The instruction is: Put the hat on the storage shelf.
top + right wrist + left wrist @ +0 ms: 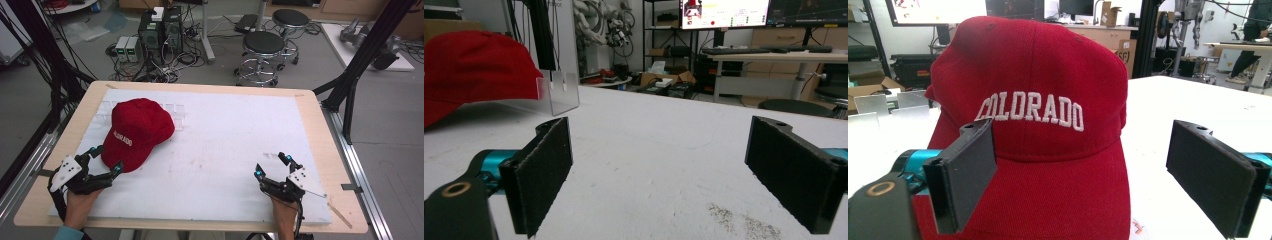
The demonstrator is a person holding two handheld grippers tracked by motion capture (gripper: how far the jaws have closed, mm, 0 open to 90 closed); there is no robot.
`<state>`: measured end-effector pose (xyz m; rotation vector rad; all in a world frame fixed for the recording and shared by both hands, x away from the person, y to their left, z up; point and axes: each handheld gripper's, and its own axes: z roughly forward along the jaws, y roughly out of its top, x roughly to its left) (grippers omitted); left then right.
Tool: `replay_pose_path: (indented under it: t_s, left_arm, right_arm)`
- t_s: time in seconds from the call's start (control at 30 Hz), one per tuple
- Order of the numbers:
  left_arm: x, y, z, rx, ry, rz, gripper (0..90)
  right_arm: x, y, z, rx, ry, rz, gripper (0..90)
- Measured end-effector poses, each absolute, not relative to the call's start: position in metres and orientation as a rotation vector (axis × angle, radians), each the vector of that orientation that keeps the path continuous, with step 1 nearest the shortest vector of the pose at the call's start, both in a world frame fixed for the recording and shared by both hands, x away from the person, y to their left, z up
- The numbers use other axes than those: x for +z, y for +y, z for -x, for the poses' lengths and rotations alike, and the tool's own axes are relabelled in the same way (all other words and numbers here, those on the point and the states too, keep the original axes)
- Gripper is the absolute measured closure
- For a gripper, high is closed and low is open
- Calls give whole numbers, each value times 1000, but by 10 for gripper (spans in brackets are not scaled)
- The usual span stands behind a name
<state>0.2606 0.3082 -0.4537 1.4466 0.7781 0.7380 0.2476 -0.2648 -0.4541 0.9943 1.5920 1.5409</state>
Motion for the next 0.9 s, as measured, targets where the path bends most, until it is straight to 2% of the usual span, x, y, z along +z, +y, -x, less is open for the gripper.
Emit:
replay_pose_path:
  t_s: [0.9]
  left_arm:
    - [-454, 307, -260, 754, 785, -1448, 131]
  right_arm:
    - [-454, -265, -248, 1538, 1582, -1016, 107]
